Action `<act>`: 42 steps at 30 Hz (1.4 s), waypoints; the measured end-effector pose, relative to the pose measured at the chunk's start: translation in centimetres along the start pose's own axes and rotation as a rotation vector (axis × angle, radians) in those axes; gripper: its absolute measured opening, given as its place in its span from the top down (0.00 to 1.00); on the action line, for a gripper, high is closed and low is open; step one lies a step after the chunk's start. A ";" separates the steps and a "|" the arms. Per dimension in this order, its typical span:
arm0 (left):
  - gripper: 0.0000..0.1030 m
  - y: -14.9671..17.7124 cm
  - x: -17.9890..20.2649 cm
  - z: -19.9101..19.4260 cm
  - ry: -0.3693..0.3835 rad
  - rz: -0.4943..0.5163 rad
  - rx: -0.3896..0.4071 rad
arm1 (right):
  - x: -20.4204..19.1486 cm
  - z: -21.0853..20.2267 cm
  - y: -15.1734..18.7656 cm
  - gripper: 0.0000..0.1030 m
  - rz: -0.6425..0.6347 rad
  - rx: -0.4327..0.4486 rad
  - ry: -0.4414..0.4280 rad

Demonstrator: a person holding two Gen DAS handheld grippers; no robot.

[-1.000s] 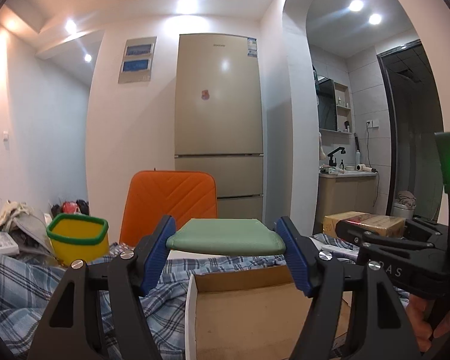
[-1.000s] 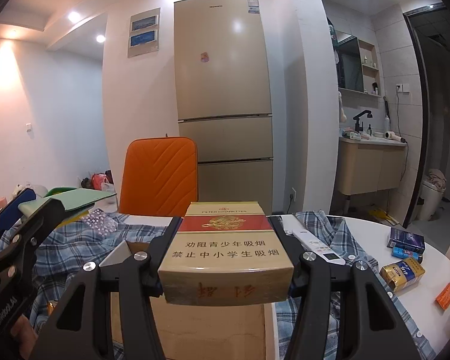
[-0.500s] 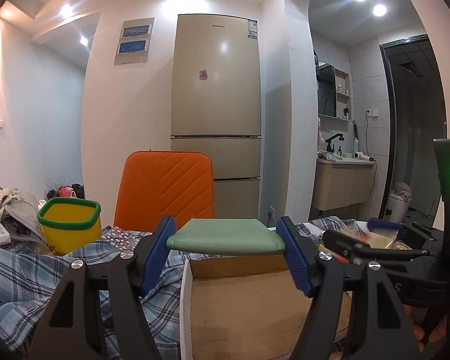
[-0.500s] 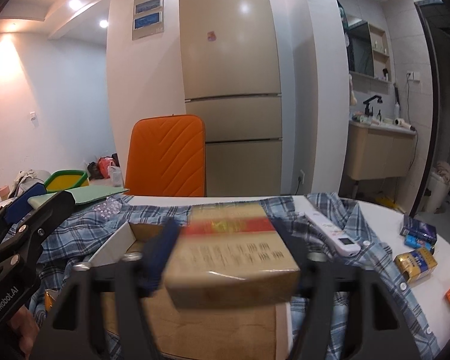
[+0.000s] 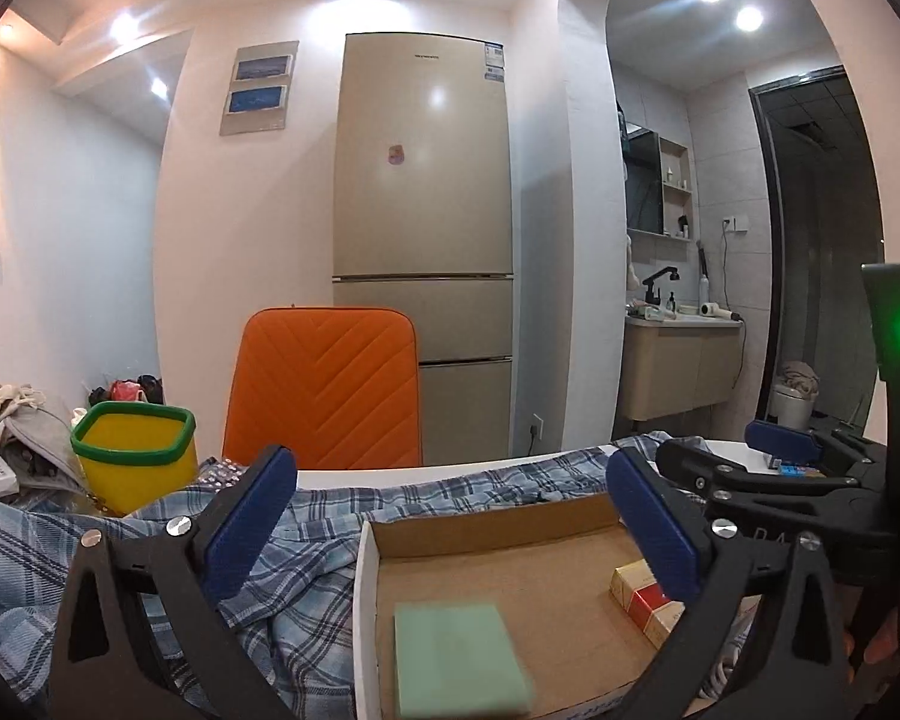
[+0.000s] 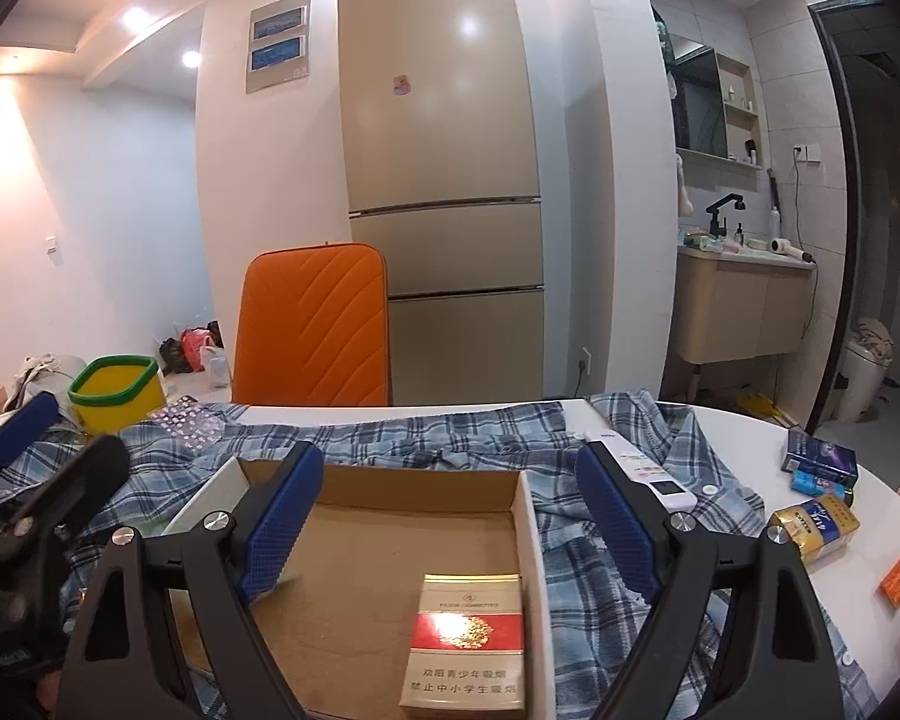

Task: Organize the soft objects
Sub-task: 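Carry the cloth and pack over the box and release both inside, then withdraw both open grippers from the box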

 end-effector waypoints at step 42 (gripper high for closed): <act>0.00 -4.1 -3.5 -14.7 -0.018 -0.005 0.177 | -2.7 -17.4 -2.6 0.00 -0.034 0.287 -0.070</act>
Point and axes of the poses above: each gripper's, at about its wrist camera, not at the fingertips, and z roughly the way its jaws point, x to its right, y to its underside, the point moved 6 cm from there along z, roughly the way its jaws point, and after that the axes turned 10 degrees about -y, right-handed, at the moved point
